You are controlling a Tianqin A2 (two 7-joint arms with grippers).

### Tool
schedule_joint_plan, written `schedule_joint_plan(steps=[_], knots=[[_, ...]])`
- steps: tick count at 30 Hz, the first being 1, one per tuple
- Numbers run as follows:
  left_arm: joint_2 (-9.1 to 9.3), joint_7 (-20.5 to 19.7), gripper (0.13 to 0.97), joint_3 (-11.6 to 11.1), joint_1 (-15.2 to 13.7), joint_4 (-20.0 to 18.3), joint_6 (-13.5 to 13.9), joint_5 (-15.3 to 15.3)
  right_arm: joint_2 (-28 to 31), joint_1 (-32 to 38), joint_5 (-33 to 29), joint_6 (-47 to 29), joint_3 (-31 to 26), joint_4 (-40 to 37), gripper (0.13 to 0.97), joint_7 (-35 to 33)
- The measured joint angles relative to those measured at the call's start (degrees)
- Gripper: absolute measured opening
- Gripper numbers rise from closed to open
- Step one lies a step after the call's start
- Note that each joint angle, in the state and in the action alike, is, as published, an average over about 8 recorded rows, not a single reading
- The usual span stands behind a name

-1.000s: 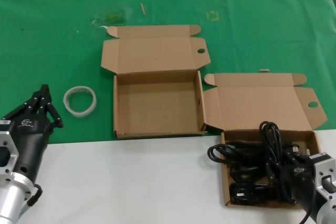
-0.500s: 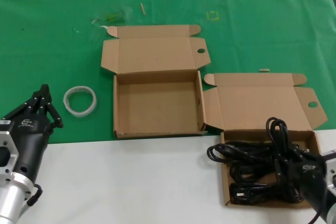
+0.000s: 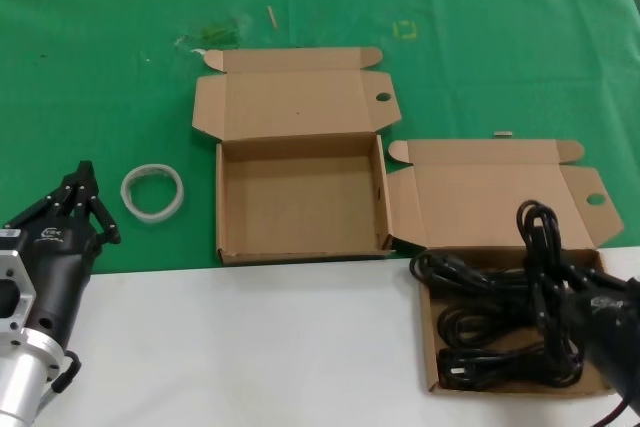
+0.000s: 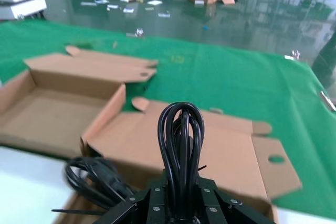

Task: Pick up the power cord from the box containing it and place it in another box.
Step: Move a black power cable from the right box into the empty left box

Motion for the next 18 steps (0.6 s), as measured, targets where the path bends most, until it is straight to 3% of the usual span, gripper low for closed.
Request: schedule_joint_plan(steps=[18], knots=[[0.00, 0.0, 0.140, 0.0, 0.0, 0.0, 0.0, 0.0, 1.3, -0.6, 1.0, -0.8, 0.4, 0.3, 0.211, -0.9]])
